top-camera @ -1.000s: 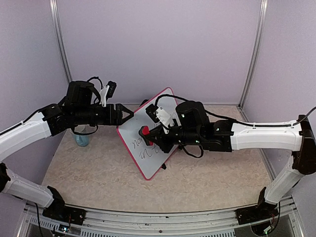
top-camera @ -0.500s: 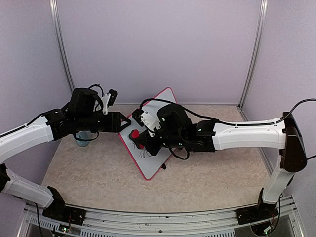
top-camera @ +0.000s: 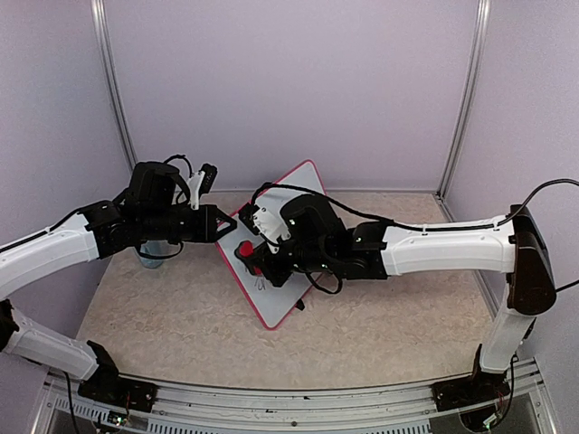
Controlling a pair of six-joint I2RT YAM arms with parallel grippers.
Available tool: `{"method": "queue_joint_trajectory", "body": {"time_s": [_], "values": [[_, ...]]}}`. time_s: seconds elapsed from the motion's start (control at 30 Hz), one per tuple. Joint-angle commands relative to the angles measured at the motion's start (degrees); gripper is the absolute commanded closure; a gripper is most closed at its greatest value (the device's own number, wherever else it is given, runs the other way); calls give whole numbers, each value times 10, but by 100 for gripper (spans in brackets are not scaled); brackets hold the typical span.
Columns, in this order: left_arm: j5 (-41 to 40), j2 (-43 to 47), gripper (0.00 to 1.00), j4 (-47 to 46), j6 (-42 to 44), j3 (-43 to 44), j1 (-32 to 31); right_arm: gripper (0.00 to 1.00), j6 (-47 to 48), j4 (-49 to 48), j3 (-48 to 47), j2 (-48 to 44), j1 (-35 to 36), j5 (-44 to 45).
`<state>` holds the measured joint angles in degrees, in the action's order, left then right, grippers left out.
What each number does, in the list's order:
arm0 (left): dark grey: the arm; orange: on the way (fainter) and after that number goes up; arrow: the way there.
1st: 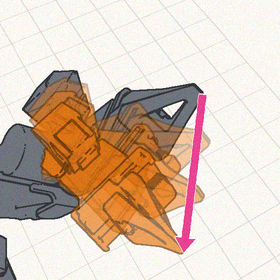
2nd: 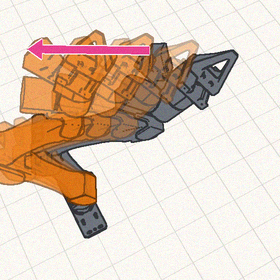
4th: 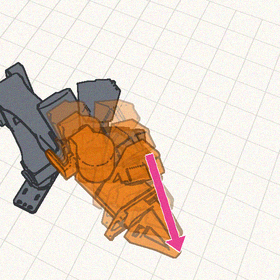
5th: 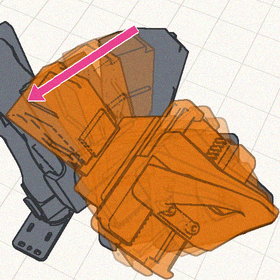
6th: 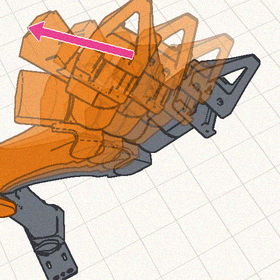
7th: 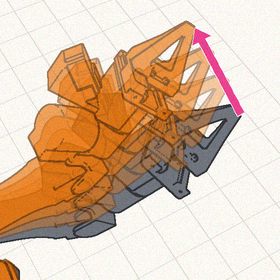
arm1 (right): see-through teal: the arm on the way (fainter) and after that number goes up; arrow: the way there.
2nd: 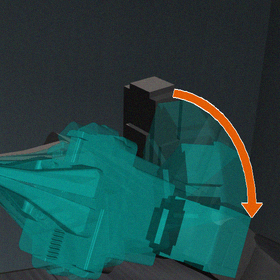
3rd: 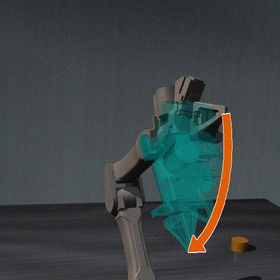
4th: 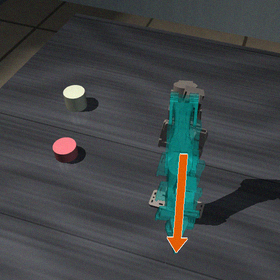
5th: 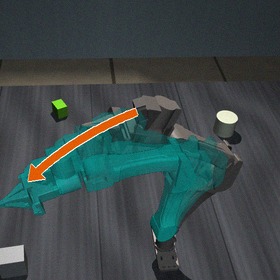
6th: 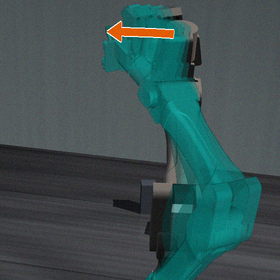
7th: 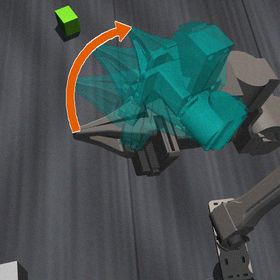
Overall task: Erase the whiteboard
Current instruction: Erase the whiteboard at the center of the board.
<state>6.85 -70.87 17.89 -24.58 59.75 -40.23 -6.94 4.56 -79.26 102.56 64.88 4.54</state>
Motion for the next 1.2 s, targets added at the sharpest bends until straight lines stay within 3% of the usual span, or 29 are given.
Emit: {"method": "queue_joint_trajectory", "body": {"time_s": [0.0,0.13,1.17], "values": [[5,-4,94,-25,-10,-4,-3,100,-9,3,-4,8,10,11],[0,-7,100,-31,-20,-6,-11,100,-13,0,6,13,16,24],[-13,-5,100,-32,-20,-1,-21,100,-56,-10,111,-1,24,11]]}}
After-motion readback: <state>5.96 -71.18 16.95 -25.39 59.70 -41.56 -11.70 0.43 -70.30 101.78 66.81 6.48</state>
